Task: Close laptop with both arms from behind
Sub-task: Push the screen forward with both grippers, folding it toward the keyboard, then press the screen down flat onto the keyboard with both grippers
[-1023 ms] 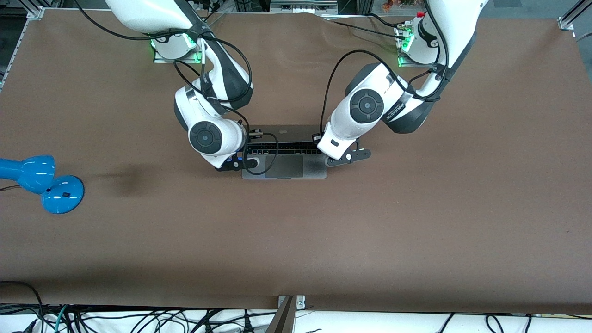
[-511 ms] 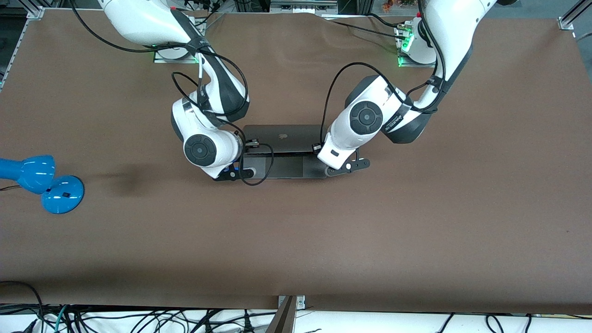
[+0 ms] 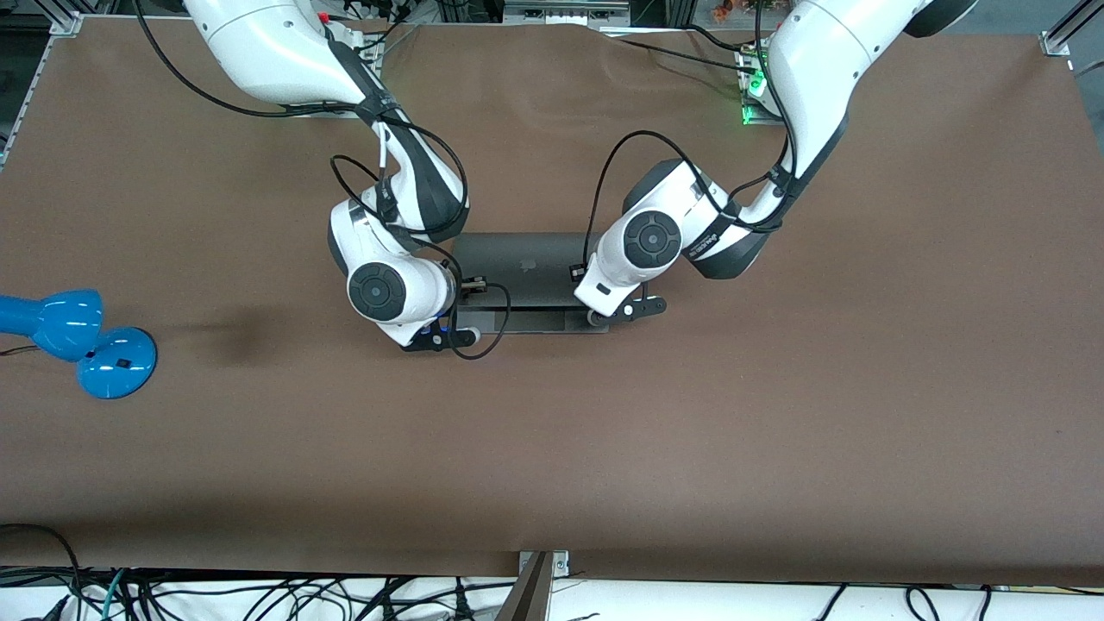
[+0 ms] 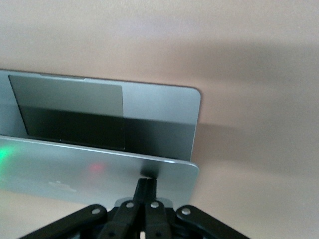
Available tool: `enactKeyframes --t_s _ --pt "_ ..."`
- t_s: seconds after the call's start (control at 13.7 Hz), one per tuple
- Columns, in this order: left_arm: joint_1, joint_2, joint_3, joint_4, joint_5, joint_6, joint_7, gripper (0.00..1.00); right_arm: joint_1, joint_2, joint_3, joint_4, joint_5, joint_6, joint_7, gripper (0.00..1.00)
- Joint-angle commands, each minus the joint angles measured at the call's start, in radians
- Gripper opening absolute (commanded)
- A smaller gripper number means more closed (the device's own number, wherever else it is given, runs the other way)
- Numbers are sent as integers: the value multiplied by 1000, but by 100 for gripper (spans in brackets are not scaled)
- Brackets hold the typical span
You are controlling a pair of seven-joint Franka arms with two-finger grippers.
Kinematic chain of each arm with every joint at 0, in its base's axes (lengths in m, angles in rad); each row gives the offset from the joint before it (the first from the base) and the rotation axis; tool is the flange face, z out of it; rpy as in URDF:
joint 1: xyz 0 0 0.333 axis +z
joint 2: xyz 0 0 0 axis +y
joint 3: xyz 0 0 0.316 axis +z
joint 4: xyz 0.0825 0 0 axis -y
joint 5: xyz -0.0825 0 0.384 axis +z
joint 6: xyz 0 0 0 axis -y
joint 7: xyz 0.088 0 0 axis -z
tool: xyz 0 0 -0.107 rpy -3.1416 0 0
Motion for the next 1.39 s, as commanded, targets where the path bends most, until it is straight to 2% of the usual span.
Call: enactKeyframes --t_s 0.0,0.73,1.32 --pt "4 11 -3 10 23 8 -6 0 -4 33 4 32 -31 19 -18 0" --pt "4 100 14 88 58 30 -5 0 -4 99 -8 32 -41 131 -49 0" --pt "2 158 34 96 98 96 -6 0 7 139 -8 30 -51 183 -43 0"
